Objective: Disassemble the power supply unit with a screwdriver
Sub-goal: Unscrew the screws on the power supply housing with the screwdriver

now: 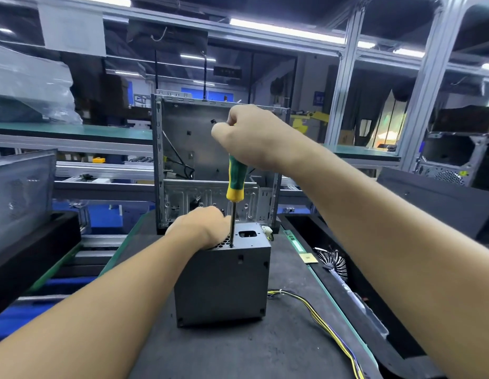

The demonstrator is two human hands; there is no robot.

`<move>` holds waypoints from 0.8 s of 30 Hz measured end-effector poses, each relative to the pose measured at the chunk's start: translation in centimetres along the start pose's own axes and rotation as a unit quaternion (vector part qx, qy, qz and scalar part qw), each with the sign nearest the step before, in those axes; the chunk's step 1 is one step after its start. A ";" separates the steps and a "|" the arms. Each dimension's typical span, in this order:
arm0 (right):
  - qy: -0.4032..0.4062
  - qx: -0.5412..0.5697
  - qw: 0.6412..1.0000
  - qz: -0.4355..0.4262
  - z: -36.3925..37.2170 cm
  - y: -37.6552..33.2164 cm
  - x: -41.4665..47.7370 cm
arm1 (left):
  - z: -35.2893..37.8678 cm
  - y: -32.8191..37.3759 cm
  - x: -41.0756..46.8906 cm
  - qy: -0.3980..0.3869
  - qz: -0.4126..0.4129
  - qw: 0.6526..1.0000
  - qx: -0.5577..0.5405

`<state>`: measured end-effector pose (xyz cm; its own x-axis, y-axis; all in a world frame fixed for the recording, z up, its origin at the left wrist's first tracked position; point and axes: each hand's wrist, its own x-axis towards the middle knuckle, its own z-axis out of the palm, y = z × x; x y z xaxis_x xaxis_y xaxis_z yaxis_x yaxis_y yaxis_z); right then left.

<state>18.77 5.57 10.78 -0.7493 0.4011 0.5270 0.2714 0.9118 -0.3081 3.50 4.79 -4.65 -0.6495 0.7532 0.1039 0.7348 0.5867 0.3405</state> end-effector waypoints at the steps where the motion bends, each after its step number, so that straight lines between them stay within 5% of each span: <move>1: 0.021 -0.026 0.999 -0.001 0.3 0.1 -0.1 | -0.1 0.0 -0.1 -0.002 -0.001 1.000 0.004; 4: 0.051 -0.072 0.996 -0.013 0.7 0.2 0.0 | -0.2 0.1 -0.1 -0.002 0.013 1.000 -0.011; 11: -0.041 0.033 0.998 -0.034 -0.4 -0.3 -0.1 | -0.2 -0.2 0.0 0.013 0.038 0.999 -0.006; 22: 0.021 -0.107 0.992 -0.071 0.2 -0.8 0.2 | -0.5 0.0 -0.2 -0.005 0.036 0.999 0.016; 24: -0.012 -0.062 0.995 -0.076 0.0 -1.0 0.2 | -0.4 0.0 -0.2 -0.004 0.031 0.999 0.009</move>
<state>18.36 4.72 11.22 -0.8012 0.2574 0.5402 0.2251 0.9661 -0.1265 3.60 4.54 -4.32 -0.6013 0.7904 0.1168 0.7767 0.5439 0.3176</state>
